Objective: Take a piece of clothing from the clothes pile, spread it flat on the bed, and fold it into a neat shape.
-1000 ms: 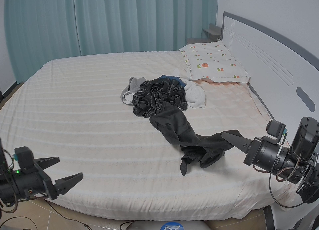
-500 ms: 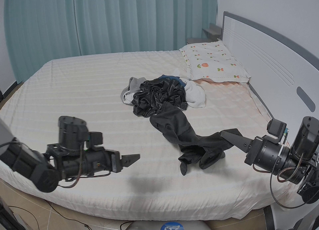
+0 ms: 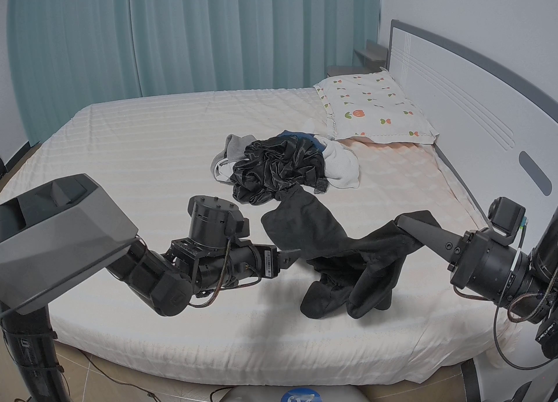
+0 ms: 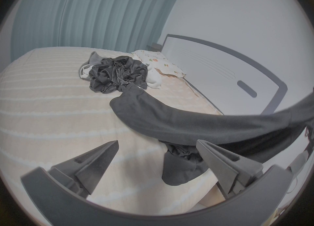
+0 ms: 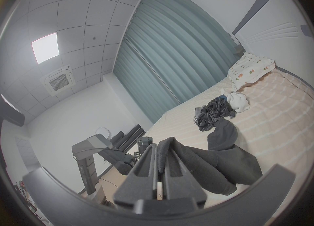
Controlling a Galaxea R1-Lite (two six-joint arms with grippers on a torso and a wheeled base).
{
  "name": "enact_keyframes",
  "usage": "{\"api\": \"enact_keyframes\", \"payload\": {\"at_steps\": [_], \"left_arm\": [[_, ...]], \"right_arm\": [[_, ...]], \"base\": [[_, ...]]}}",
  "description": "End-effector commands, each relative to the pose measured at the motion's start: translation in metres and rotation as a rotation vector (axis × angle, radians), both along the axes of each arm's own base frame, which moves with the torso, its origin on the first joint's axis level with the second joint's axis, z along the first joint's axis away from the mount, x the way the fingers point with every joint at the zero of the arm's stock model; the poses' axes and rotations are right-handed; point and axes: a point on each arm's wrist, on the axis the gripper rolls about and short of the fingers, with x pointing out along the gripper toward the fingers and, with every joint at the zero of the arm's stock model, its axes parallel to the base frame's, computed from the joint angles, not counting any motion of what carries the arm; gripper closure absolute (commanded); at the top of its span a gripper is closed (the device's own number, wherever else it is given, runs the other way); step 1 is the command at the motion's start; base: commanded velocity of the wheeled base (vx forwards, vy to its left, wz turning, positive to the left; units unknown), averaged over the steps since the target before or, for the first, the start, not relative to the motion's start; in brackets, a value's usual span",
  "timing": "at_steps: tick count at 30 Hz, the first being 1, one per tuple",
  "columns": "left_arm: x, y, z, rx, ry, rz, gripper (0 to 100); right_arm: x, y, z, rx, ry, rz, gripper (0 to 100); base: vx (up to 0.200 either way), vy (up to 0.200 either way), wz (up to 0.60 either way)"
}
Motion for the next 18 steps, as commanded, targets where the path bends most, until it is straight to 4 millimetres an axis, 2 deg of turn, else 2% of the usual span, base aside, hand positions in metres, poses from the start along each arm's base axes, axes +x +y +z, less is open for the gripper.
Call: {"api": "enact_keyframes", "payload": {"at_steps": [1,8,11,18], "left_arm": [[-0.005,-0.006,-0.007,0.013,0.01,-0.03,0],[-0.017,-0.017,-0.009,-0.017,-0.005,-0.1,0],[-0.015,-0.019,-0.01,-0.024,-0.023,-0.099,0],[-0.003,-0.026,-0.025,-0.026,-0.056,-0.046,0]], "right_arm": [[0.001,0.001,0.003,0.009,-0.011,0.004,100],[0.008,0.006,0.002,0.001,-0.004,0.001,100],[0.008,0.007,0.004,0.007,-0.013,0.002,100],[-0.015,0.006,0.018,0.036,-0.074,0.067,100]], "base": [[0.0,0.0,0.0],[0.0,0.0,0.0],[0.0,0.0,0.0],[0.0,0.0,0.0]]}}
